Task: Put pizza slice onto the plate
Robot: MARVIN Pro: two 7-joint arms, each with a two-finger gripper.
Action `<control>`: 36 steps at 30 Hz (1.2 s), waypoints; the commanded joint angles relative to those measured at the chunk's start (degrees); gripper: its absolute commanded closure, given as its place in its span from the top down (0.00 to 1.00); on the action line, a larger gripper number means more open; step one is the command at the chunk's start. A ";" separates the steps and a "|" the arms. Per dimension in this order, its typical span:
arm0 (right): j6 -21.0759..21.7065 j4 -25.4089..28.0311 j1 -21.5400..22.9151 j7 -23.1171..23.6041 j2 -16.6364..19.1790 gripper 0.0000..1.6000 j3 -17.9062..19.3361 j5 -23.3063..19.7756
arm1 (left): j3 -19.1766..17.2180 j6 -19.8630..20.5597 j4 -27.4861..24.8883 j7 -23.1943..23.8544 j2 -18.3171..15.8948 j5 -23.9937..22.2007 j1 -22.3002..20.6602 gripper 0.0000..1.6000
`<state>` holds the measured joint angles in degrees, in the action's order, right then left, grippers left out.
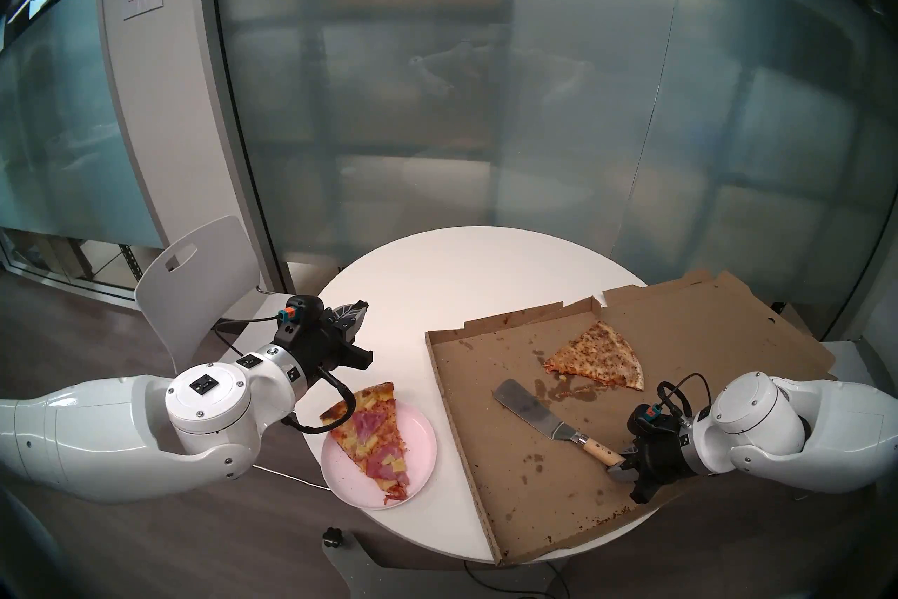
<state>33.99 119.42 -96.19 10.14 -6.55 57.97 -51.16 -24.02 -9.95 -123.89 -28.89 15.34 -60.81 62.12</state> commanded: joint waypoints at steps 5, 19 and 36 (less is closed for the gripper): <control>-2.37 0.93 -3.62 -1.80 0.45 0.45 4.44 -1.48 | -0.82 -0.12 -0.11 0.67 0.56 0.14 -1.14 0.15; -3.39 1.60 -7.64 -2.79 0.52 0.95 9.19 -2.35 | -0.95 0.13 0.52 1.79 0.98 -0.13 -1.65 0.14; -10.99 4.18 -8.69 -4.55 0.57 1.00 17.13 -4.78 | -3.82 -1.43 -1.29 -0.27 0.42 -1.74 -3.83 0.14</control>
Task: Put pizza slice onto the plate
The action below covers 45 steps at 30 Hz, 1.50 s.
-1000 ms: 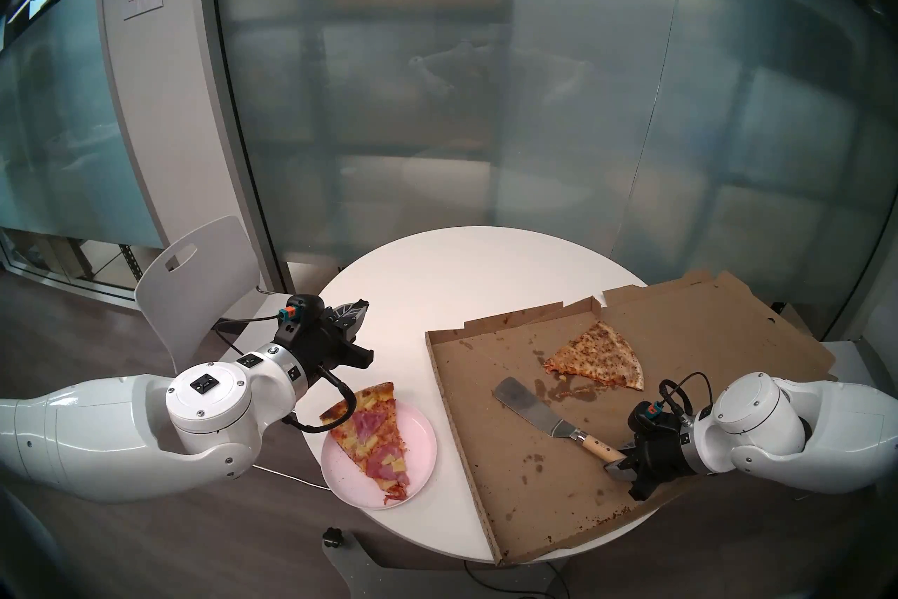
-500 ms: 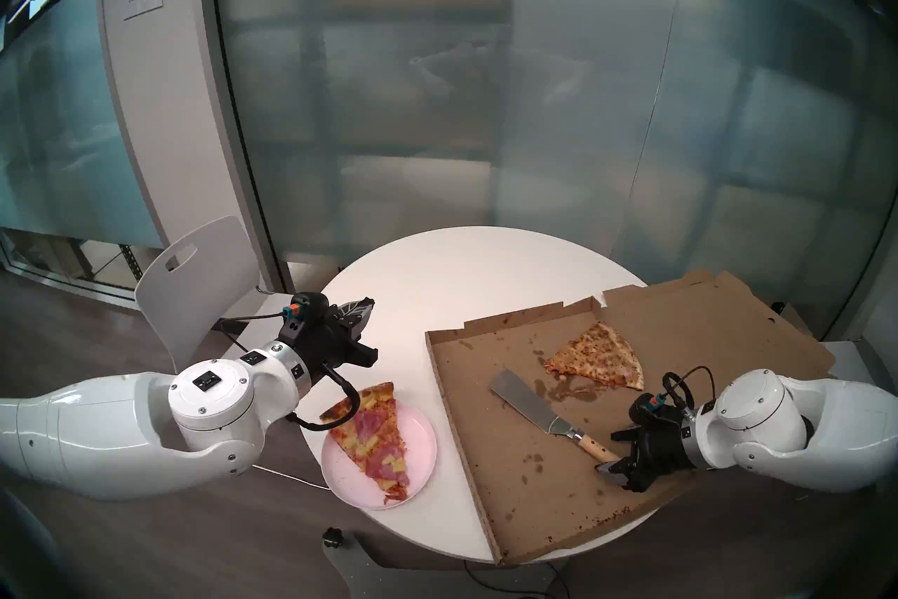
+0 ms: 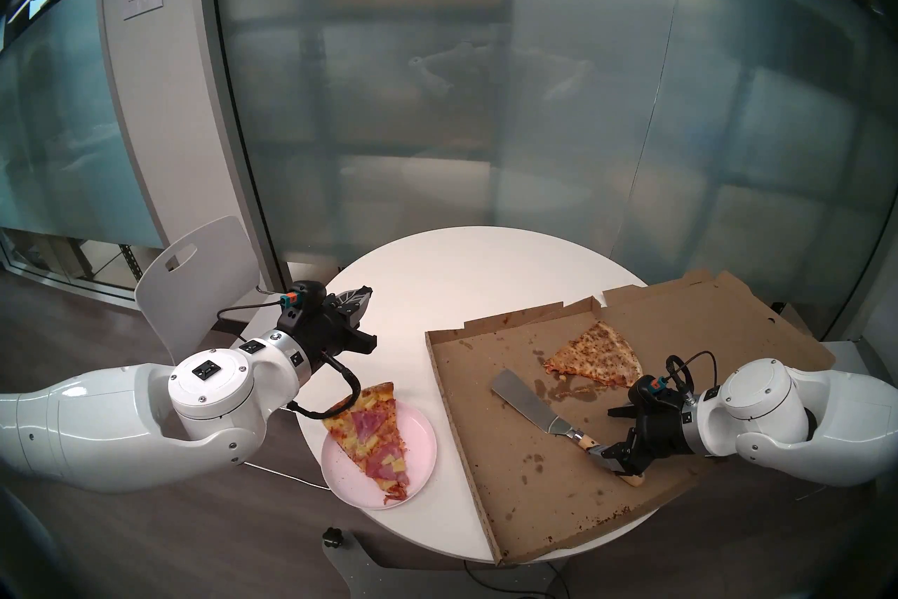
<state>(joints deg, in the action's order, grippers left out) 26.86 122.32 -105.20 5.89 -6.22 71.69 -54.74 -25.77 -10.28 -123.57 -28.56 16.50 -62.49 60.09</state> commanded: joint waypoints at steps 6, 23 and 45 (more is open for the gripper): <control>-6.72 0.95 -0.40 -1.06 0.26 1.00 5.30 -1.67 | -2.88 -1.46 -3.04 -1.29 -1.51 -0.43 -2.32 0.22; -20.95 -3.50 -3.27 -4.33 0.33 1.00 10.52 -4.78 | -4.78 -2.31 -7.10 -4.20 -5.00 2.54 -3.58 1.00; -38.51 -6.71 -9.87 -4.71 -0.64 1.00 14.81 -6.90 | -4.23 -3.18 -9.12 -7.40 -7.77 5.71 -3.20 1.00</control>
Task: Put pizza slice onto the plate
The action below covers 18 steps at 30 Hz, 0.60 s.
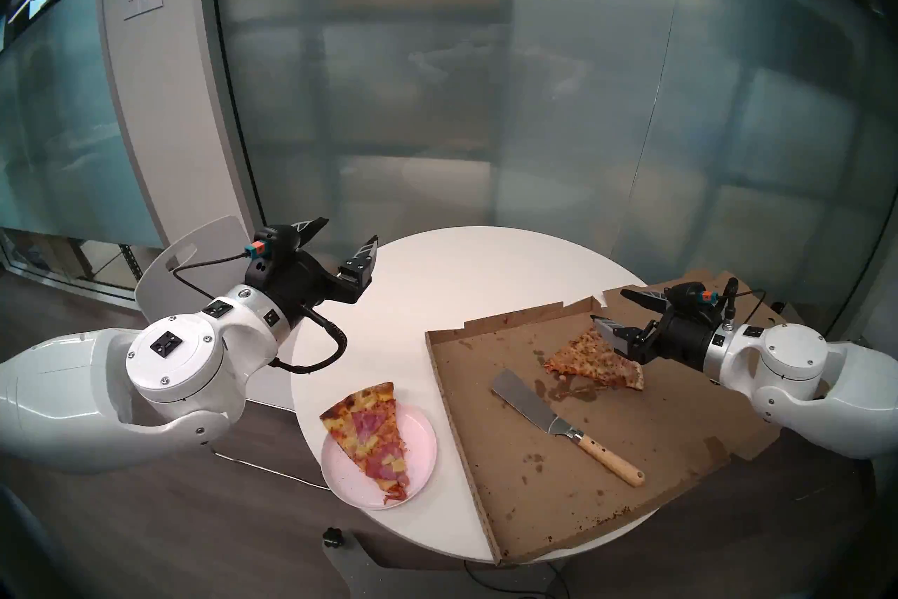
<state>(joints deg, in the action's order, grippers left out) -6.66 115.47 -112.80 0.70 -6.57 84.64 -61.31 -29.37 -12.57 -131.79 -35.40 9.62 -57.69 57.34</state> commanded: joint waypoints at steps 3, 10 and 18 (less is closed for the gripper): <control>-7.90 -0.28 -3.73 0.54 -0.36 1.00 2.30 -0.36 | -0.53 -1.08 -1.04 -0.94 -1.00 1.15 -0.40 1.00; -13.46 -1.01 -6.98 1.37 -0.69 1.00 3.87 -0.44 | -0.31 -1.42 -1.23 -1.69 -1.08 1.60 -0.33 1.00; -18.85 -1.78 -10.77 3.01 -1.41 1.00 6.15 -0.21 | -0.08 -1.68 -1.37 -2.26 -1.13 1.93 -0.36 1.00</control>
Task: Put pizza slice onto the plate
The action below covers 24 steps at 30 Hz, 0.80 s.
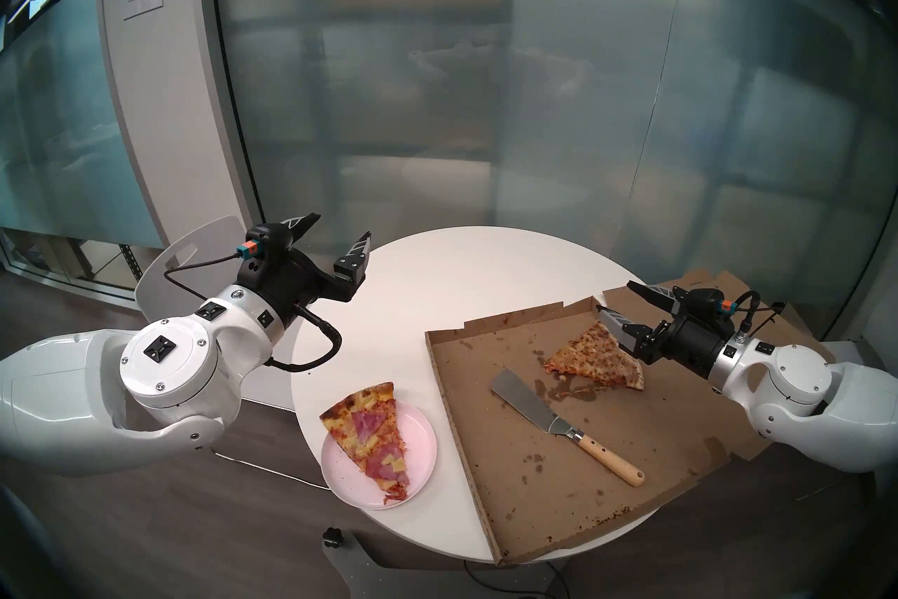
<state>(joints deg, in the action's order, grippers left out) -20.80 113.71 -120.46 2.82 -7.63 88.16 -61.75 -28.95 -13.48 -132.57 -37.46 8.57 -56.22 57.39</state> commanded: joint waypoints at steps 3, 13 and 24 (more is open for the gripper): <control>-6.43 -0.32 -4.58 1.51 -0.82 1.00 3.76 0.36 | -0.41 -0.88 -0.63 -0.39 -0.10 0.60 -0.42 1.00; -10.53 -0.96 -9.82 3.96 -3.39 1.00 8.73 1.15 | -0.13 -1.18 -0.72 -0.88 -0.12 1.00 -0.48 1.00; -10.98 -0.30 -16.70 7.63 -9.00 1.00 17.40 3.29 | 0.10 -1.47 -0.76 -1.23 -0.13 1.36 -0.53 1.00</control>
<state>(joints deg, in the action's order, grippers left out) -30.83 112.52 -132.72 8.58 -12.88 100.09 -59.09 -28.30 -14.29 -132.86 -38.84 8.34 -55.20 57.37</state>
